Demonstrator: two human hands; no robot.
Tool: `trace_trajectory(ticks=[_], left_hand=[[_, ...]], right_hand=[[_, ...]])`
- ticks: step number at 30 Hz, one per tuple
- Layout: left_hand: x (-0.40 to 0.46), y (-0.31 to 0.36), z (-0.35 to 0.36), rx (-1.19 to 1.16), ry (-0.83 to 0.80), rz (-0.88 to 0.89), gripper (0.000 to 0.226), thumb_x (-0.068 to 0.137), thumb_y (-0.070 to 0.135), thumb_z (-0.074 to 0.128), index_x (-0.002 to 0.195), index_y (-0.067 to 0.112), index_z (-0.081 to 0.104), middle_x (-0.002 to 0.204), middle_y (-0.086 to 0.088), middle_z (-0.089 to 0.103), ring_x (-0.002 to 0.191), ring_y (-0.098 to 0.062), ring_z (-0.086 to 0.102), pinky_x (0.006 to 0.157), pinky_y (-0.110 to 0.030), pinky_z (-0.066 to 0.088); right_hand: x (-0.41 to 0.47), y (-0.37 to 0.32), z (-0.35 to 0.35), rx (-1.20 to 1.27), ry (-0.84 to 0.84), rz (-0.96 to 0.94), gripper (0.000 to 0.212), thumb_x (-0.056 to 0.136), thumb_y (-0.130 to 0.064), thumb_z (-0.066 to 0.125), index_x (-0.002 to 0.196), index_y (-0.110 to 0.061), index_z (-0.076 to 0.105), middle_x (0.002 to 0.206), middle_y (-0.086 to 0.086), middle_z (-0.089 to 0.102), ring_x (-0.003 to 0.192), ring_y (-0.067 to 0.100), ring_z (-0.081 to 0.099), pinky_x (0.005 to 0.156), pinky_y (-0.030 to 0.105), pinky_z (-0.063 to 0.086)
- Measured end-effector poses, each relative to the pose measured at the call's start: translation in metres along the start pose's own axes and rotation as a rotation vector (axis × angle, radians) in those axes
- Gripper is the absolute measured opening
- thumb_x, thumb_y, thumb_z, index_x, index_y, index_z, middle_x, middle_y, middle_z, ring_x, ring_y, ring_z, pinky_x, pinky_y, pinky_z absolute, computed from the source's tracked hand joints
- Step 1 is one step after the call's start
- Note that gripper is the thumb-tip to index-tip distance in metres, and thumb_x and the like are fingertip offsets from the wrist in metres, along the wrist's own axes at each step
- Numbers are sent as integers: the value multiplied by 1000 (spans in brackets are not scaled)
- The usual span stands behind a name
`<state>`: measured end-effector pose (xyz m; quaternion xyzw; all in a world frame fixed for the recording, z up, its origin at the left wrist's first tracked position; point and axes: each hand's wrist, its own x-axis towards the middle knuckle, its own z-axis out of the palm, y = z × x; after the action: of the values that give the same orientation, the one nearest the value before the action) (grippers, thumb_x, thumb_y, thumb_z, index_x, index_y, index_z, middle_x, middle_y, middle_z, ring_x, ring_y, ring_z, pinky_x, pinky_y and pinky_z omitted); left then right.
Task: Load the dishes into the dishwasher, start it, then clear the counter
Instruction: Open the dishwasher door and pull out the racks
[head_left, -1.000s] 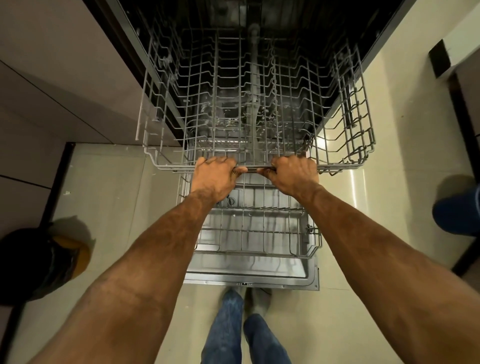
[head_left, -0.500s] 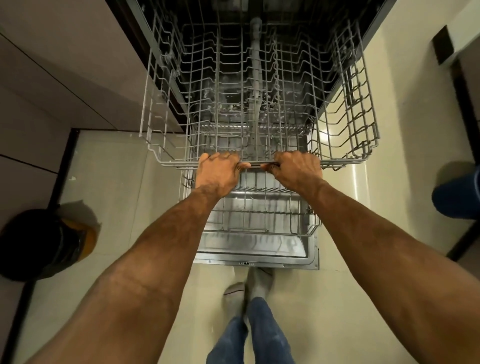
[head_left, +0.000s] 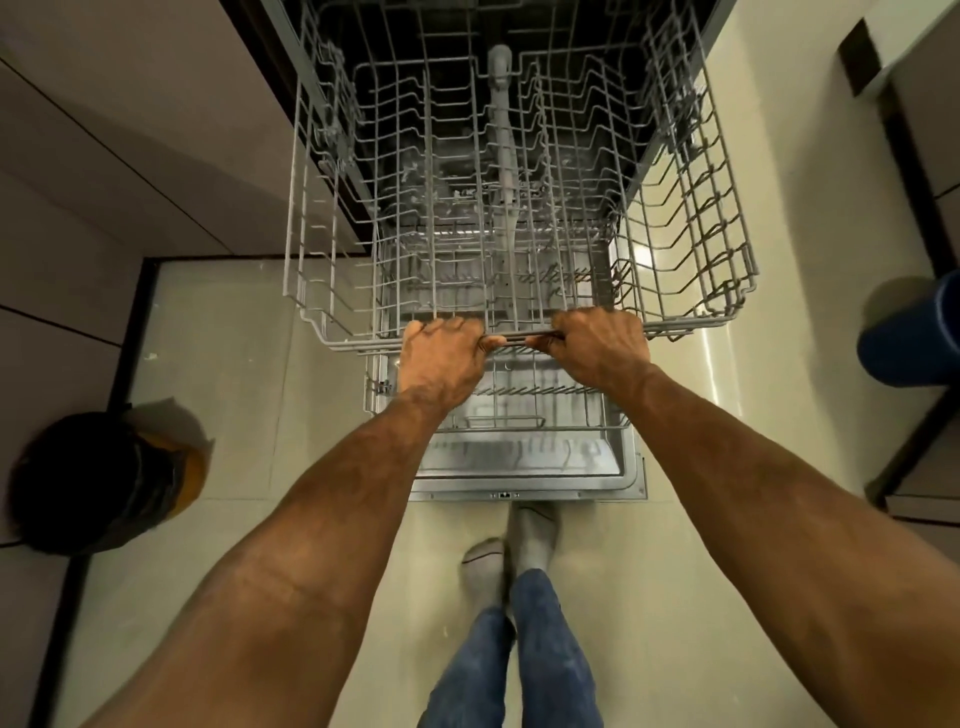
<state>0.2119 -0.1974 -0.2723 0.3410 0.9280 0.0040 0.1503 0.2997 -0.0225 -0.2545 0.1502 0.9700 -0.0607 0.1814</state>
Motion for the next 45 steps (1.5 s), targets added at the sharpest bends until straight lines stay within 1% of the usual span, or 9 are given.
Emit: trace_trajectory(ticks=[4,7,15,23,27,32,37,42,45], left_hand=[[-11,1,5,-4,13,11,53,97,62,21,103,22,56,94,3,59,82,-15,44,88,-38,32],[-19,-1,8,2,-6,13,53,97,62,21,103,22,55,93,6,55,87,-16,50,87,-37,31],[-39,-13,13,-8,-12,26,51,97,60,24,110,22,55,109,2,62,101,-19,55,94,-39,31],[-40,-11,15,0,-1,7,52,96,63,25,107,23,56,107,3,62,98,-18,55,91,-37,31],[-43,-7,12,9,-22,-16,55,95,65,21,107,23,55,105,3,61,97,-18,53,91,-37,32],[-46,-8,-5,-10,-89,-12,54,96,63,20,109,23,54,108,0,59,105,-21,53,98,-41,33],[-52,-5,-29,-61,-195,12,40,99,49,38,128,23,50,128,-3,56,119,-24,49,106,-42,31],[-61,-5,-69,-110,-306,-5,48,98,42,48,142,25,42,145,-4,48,130,-27,46,108,-41,37],[-66,1,-103,-125,-260,-42,43,97,41,49,137,23,47,139,-6,52,125,-27,50,102,-42,42]], right_hand=[[-11,-4,1,10,9,-4,47,95,-65,31,93,-22,50,68,-2,45,68,17,50,71,34,45],[-18,-8,9,2,11,7,48,94,-66,31,93,-22,48,68,-2,46,64,15,47,69,34,44],[-36,-24,25,21,52,11,53,94,-67,29,99,-20,54,66,-3,42,59,14,40,68,34,37],[-37,-26,21,35,36,33,53,93,-68,31,99,-22,56,67,-3,42,72,20,50,71,34,38],[-39,-26,21,34,34,44,46,93,-68,30,89,-25,46,69,-3,45,72,20,52,73,35,38],[-42,-24,18,72,32,20,41,96,-62,33,91,-24,48,87,0,59,85,21,58,91,40,41],[-49,-16,3,143,-104,-37,44,97,-59,38,117,-23,53,118,5,61,112,25,55,105,45,34],[-56,-6,-41,214,-282,-45,49,96,-57,45,130,-22,51,127,7,60,111,26,57,98,46,46],[-64,-7,-77,226,-232,-55,53,97,-55,44,136,-20,47,135,9,56,117,27,56,100,45,45]])
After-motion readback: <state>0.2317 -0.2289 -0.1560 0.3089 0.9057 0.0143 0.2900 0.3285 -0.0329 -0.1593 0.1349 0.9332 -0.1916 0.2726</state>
